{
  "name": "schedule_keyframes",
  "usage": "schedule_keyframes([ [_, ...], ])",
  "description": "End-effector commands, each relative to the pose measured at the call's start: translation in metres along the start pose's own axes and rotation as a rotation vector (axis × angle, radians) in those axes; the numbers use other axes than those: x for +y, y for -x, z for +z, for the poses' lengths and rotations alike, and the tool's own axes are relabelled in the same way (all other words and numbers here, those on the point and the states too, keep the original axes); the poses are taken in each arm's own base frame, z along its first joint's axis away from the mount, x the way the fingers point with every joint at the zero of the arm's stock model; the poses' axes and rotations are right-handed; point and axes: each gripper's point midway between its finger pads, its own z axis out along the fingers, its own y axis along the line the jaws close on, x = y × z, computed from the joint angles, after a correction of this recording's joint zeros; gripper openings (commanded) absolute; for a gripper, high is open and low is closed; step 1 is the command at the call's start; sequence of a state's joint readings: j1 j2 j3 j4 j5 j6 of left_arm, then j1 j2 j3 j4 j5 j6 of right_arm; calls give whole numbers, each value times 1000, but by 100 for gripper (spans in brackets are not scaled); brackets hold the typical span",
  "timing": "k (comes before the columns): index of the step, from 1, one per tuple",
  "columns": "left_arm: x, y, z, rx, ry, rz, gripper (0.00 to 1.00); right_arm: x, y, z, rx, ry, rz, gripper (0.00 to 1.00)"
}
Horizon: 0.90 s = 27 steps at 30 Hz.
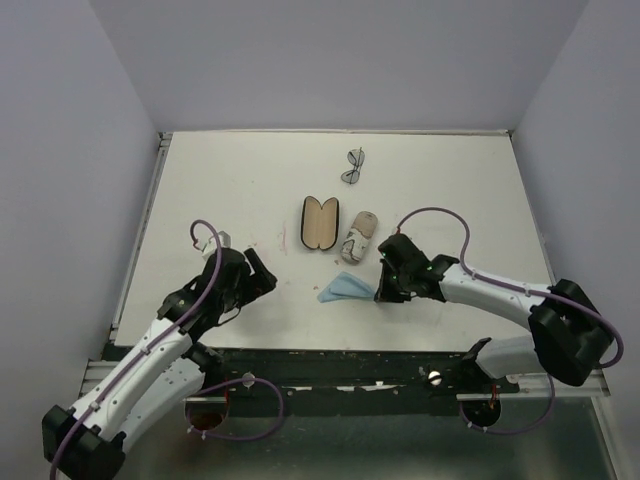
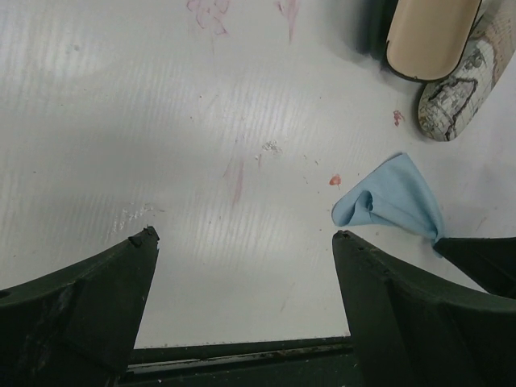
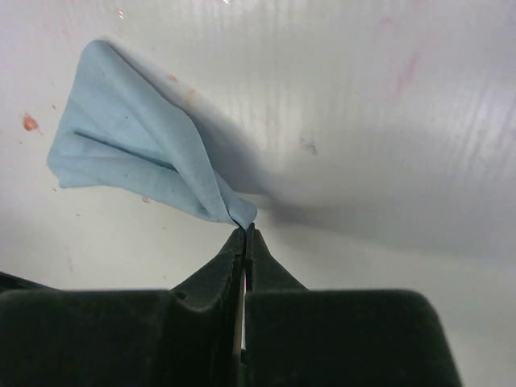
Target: Organize the sunglasses
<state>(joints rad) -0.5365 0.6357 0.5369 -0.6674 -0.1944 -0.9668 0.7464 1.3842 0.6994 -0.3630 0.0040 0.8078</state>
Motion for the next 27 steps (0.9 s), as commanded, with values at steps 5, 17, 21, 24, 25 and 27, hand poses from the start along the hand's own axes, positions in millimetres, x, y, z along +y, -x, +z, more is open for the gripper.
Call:
schedule_keyframes([
  [5, -40, -31, 26, 193, -163, 84, 99, -53, -27, -17, 44, -189, 24, 13],
  [17, -70, -67, 40, 326, -233, 180, 99, -36, -62, -39, 166, 43, -120, 51],
  [21, -79, -77, 45, 353, -210, 225, 99, -31, -14, -51, -46, -8, -123, 57],
  [24, -94, -83, 50, 374, -222, 230, 94, -23, 15, -59, -174, -2, -116, 57],
  [25, -97, -85, 55, 383, -211, 231, 91, -20, 21, -60, -198, -1, -109, 57],
  [27, -100, -88, 62, 388, -175, 241, 89, -22, 22, -57, -205, -11, -97, 58],
])
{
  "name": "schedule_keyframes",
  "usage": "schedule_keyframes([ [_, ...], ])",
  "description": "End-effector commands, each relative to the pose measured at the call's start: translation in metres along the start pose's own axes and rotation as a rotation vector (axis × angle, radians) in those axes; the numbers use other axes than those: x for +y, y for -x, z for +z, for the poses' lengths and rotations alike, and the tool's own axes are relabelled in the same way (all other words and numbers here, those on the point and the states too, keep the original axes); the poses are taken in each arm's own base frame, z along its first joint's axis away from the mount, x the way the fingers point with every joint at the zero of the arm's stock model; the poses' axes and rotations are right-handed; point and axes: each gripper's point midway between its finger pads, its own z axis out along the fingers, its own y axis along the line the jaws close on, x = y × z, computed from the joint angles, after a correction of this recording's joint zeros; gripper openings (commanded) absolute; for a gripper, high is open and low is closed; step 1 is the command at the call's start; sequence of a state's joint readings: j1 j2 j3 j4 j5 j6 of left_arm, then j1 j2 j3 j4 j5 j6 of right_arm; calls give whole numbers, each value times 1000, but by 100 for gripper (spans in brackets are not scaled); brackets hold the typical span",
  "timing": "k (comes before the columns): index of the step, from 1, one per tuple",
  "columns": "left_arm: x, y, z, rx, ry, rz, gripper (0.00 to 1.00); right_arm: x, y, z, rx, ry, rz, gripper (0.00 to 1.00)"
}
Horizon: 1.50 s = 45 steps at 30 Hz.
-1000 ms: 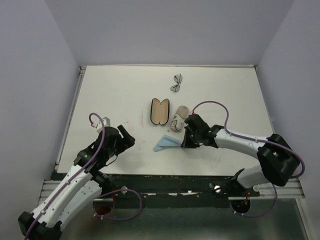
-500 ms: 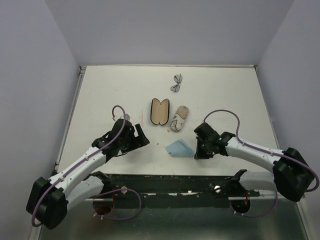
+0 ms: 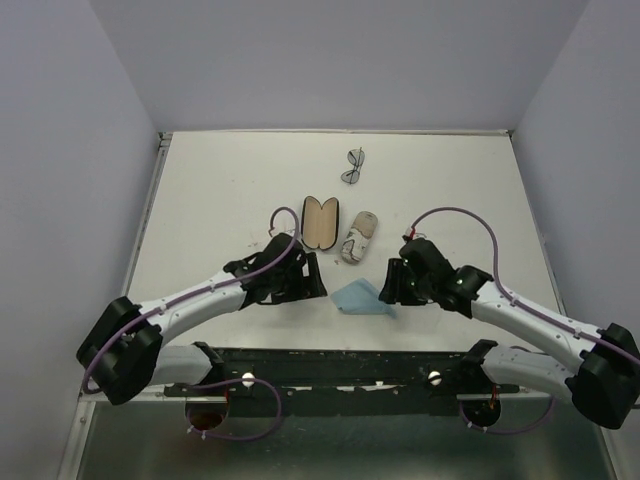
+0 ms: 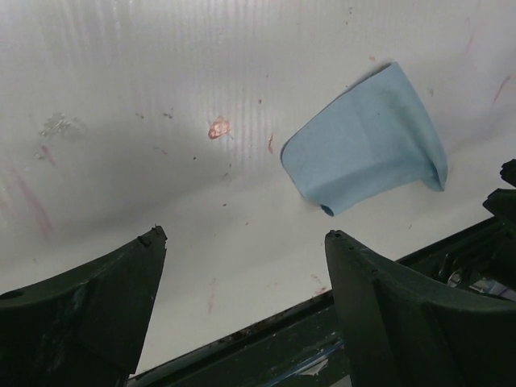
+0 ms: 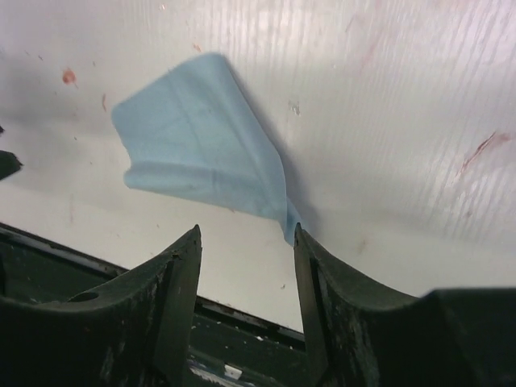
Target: Organize the sunglasses
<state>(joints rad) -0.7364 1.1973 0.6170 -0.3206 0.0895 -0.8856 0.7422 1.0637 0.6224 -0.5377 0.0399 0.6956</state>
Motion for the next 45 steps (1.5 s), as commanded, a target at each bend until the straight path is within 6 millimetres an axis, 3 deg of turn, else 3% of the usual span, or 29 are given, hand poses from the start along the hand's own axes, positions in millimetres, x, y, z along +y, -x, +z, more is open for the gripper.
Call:
schedule_keyframes([
  [1, -25, 13, 16, -5, 5, 16, 86, -1, 28, 0, -120, -38, 8, 58],
  [6, -39, 4, 40, 71, 37, 66, 75, -4, 31, 13, -142, -54, 25, 59],
  [11, -31, -9, 58, 127, 152, 82, 63, 6, 43, 23, -195, -19, 55, 59],
  [22, -32, -19, 85, 155, 238, 77, 46, -1, 33, 37, -176, -31, 68, 58],
  [30, -25, -11, 86, 122, 297, 86, 0, 0, 39, 44, -211, -16, 28, 57],
  [36, -35, 3, 81, 75, 262, 134, 0, 17, 35, 60, -152, 49, -11, 53],
  [39, -43, 11, 76, 44, 232, 161, 0, 11, 28, 68, -117, 19, -30, 48],
  [43, -52, 17, 69, 26, 194, 193, 0, 15, 30, 69, -114, 32, -33, 22],
  [45, -55, 19, 64, 13, 176, 206, 0, 25, 34, 61, -133, 84, -48, 15],
])
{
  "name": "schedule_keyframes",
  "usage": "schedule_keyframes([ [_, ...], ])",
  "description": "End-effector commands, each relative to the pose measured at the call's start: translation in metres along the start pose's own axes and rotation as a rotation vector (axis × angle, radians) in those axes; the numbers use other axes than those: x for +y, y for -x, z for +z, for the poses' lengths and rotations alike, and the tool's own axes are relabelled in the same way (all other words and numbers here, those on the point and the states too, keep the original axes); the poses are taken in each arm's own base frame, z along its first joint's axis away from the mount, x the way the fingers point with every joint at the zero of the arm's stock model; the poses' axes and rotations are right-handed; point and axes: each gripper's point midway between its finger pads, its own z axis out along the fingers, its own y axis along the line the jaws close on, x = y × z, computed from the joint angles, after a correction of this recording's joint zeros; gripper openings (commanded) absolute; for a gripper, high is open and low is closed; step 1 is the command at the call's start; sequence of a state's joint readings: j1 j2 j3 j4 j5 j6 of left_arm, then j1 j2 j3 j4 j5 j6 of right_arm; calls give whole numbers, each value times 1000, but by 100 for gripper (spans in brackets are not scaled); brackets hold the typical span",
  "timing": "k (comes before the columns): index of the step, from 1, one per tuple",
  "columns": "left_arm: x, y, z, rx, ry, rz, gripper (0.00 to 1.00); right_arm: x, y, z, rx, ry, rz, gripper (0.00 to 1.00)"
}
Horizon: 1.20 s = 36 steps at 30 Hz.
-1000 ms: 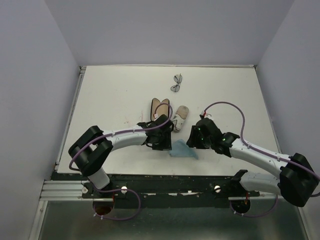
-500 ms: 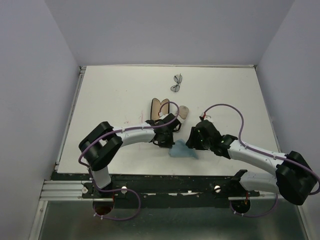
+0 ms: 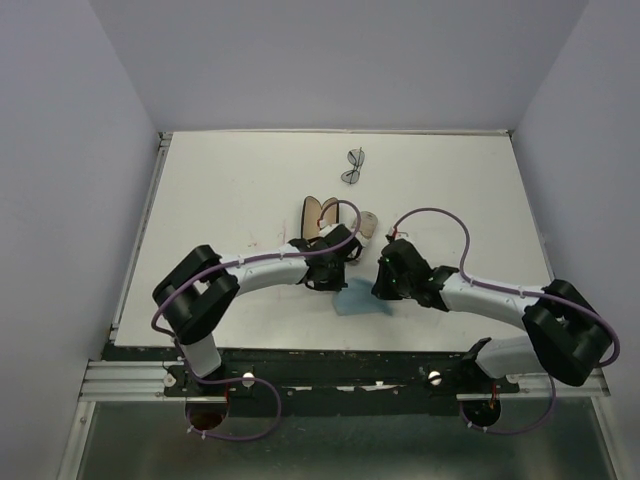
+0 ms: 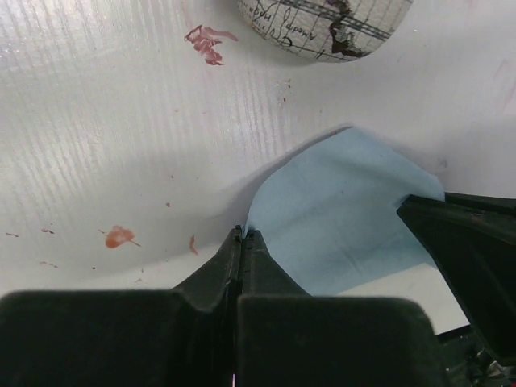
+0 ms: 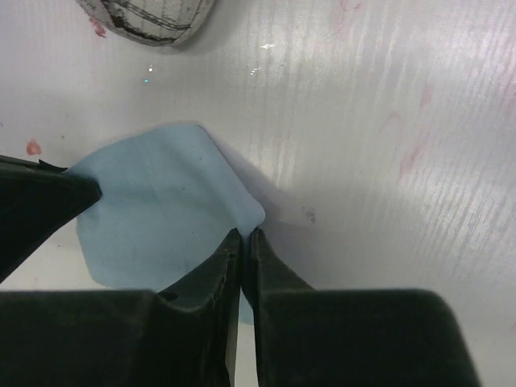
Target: Organize the sunglasses
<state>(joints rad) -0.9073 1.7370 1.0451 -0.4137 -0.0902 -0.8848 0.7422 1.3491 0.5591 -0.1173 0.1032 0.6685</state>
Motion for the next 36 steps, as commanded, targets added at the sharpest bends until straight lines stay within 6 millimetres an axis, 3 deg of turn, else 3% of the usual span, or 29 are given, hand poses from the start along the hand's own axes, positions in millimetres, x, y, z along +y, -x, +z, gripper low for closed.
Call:
schedule_keyframes([
  [1, -6, 15, -25, -81, -39, 61, 0, 27, 19, -12, -52, 123, -37, 12],
  [5, -15, 21, -56, -161, -131, 111, 0, 59, 27, -42, -78, 315, -112, 6],
  [8, -24, 20, -90, -235, -220, 161, 0, 82, 25, -70, -67, 467, -155, 7],
  [12, -33, -1, -126, -275, -329, 238, 0, 108, 5, -106, 5, 693, -181, 6],
  [15, -37, -24, -140, -248, -401, 256, 0, 118, -5, -129, 21, 801, -184, 6],
  [19, -27, -42, -143, -227, -418, 253, 0, 115, -15, -141, 24, 839, -178, 6],
  [22, -18, -50, -131, -201, -388, 236, 0, 111, -22, -134, 35, 835, -146, 7],
  [26, -2, -42, -116, -205, -266, 184, 0, 98, -22, -104, 34, 724, -100, 8],
  [32, 26, -12, -84, -178, -169, 47, 0, 83, 15, -54, -85, 491, -34, 7],
  [36, 43, 14, -65, -180, -116, 3, 0, 80, 29, -22, -89, 391, -61, 8],
])
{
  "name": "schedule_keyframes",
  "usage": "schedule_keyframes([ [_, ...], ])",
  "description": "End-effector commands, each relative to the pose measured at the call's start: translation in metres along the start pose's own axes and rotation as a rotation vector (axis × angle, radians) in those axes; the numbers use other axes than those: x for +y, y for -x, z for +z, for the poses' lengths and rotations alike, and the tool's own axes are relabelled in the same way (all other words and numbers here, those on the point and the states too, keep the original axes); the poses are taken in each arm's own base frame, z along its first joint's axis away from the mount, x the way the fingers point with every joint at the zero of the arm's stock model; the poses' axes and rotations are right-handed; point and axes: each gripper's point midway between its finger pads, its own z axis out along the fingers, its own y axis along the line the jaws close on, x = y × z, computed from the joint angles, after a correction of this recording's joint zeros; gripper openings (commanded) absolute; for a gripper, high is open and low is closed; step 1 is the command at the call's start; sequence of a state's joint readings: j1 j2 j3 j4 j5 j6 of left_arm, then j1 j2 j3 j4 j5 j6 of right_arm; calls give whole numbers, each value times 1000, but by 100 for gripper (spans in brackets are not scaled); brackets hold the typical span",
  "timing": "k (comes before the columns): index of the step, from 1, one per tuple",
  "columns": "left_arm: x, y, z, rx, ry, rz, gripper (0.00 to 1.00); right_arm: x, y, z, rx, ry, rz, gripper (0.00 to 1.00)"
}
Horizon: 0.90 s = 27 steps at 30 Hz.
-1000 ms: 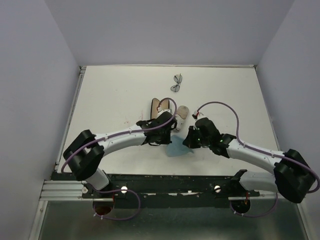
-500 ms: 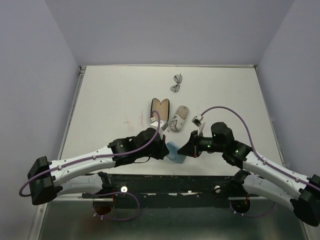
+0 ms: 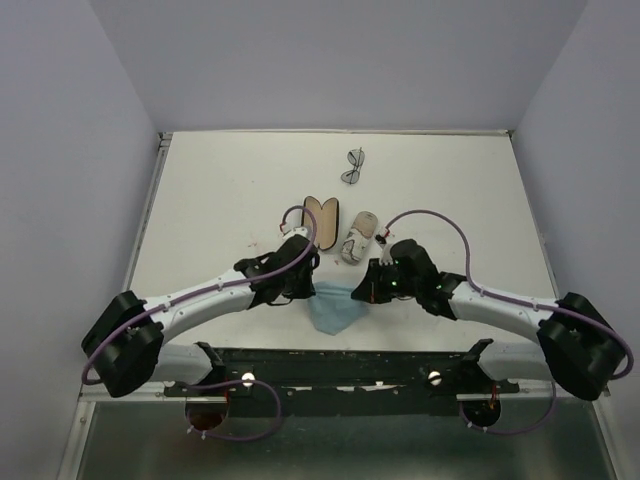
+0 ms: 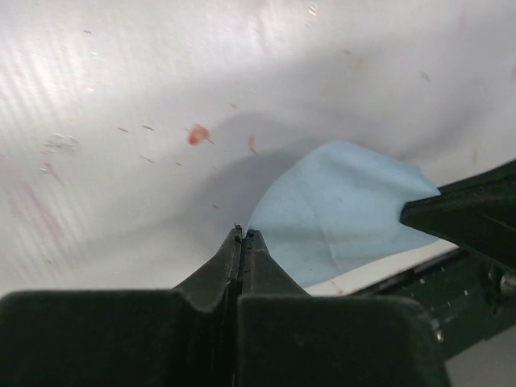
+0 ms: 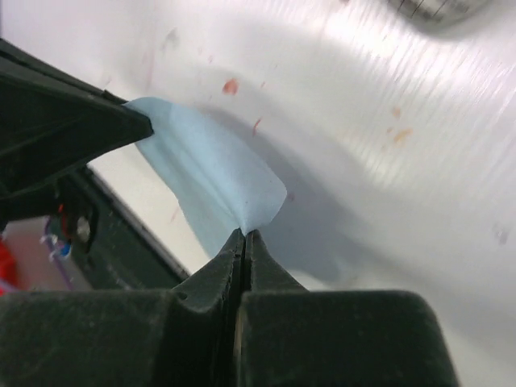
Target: Organize the sunglasses
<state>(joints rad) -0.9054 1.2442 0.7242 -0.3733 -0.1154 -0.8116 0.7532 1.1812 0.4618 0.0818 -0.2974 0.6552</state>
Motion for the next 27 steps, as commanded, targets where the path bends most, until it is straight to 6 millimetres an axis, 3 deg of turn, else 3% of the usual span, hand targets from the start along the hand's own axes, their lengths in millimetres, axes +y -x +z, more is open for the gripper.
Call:
schedule_keyframes([
  [1, 15, 29, 20, -12, 38, -49, 0, -11, 44, 28, -108, -110, -48, 8],
  [5, 31, 43, 38, 21, 116, -54, 0, -26, 57, 57, -89, -187, -76, 13],
  [10, 53, 55, 53, 32, 186, -99, 0, -35, 76, 73, -108, -261, -99, 22],
  [13, 69, 59, 53, 31, 242, -107, 0, -39, 73, 76, -78, -280, -112, 39],
  [17, 72, 65, 46, 11, 253, -101, 34, -41, 70, 67, -67, -303, -100, 51],
  [18, 71, 66, 44, 4, 249, -97, 48, -41, 68, 63, -65, -306, -100, 54],
  [22, 67, 66, 26, -31, 220, -122, 82, -43, 62, 41, -68, -340, -90, 55],
  [25, 57, 55, 12, -41, 142, -126, 96, -46, 49, 25, -46, -354, -57, 55],
  [27, 46, 42, 3, -42, 78, -108, 99, -48, 41, 18, -34, -365, -34, 55],
])
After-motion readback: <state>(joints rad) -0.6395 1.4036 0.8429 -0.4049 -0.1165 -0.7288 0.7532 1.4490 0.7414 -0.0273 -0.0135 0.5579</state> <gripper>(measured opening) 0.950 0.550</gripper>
